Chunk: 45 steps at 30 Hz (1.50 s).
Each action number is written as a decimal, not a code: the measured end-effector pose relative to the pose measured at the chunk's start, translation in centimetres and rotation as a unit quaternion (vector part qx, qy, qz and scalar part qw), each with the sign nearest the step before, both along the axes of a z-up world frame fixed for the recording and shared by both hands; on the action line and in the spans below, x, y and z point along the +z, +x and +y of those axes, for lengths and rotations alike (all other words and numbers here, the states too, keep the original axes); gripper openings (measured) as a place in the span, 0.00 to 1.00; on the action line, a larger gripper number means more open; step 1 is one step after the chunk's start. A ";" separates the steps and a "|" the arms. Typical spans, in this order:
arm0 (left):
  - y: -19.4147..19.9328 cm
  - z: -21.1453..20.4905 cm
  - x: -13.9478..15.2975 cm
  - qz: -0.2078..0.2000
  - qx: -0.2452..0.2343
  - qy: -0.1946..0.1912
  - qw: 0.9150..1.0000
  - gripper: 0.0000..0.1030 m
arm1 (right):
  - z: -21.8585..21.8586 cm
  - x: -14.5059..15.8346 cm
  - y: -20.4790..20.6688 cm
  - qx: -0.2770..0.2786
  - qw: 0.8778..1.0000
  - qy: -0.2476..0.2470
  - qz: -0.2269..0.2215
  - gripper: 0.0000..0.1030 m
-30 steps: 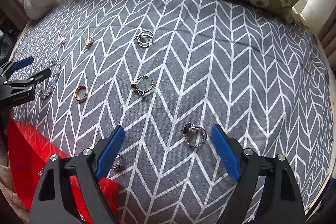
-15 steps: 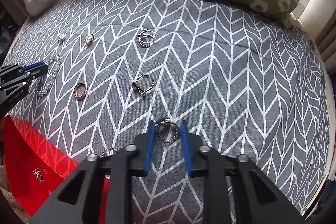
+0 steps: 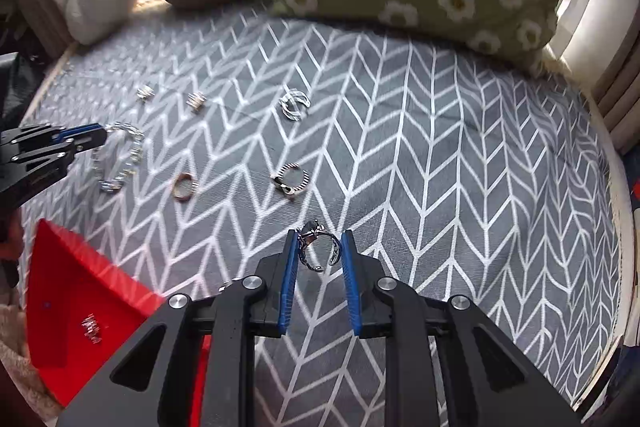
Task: Organize jewelry
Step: 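Grasp the dark-stone silver ring with the right tool while the left tool grasps a clear beaded bracelet, then lower the held ring and bracelet into the red tray and open both tools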
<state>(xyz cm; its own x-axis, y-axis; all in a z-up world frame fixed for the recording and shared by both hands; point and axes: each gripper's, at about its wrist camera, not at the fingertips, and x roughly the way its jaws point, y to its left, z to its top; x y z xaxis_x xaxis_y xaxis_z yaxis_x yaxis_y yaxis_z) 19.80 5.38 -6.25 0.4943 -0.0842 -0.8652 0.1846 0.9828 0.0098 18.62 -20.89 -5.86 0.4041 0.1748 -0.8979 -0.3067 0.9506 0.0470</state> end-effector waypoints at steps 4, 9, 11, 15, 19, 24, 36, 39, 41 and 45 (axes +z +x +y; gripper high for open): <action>-2.5 -0.2 3.8 -0.033 -0.016 -0.035 0.999 0.09 | 0.1 3.5 -2.7 0.025 0.999 0.030 -0.035 0.21; -7.4 -1.8 8.8 -0.082 -0.037 -0.049 0.995 0.09 | 0.9 6.3 -6.4 0.060 0.995 0.055 -0.063 0.21; -9.4 -2.7 10.0 -0.100 -0.045 -0.051 0.993 0.09 | 1.5 6.5 -8.0 0.074 0.993 0.058 -0.066 0.21; -12.7 -4.5 9.9 -0.102 -0.068 -0.057 0.991 0.09 | 2.6 6.1 -10.5 0.101 0.991 0.059 -0.062 0.21; -15.8 -6.1 7.8 -0.081 -0.091 -0.051 0.991 0.09 | 3.9 4.1 -13.0 0.131 0.989 0.060 -0.036 0.21; -18.6 -7.6 5.0 -0.051 -0.127 -0.040 0.990 0.09 | 5.2 1.6 -15.2 0.166 0.985 0.050 -0.001 0.21; -19.2 -8.2 1.7 -0.013 -0.126 -0.008 0.992 0.09 | 7.0 -1.7 -15.6 0.192 0.981 0.011 0.038 0.21; -18.8 -8.1 1.1 -0.011 -0.117 0.007 0.993 0.09 | 7.3 -1.9 -15.7 0.199 0.979 -0.001 0.036 0.21; -18.4 -8.0 0.8 -0.011 -0.111 0.015 0.994 0.10 | 7.3 -1.9 -15.8 0.200 0.979 -0.006 0.035 0.21; -17.9 -7.7 0.4 -0.005 -0.102 0.016 0.995 0.10 | 7.6 -2.0 -16.1 0.204 0.978 -0.016 0.035 0.21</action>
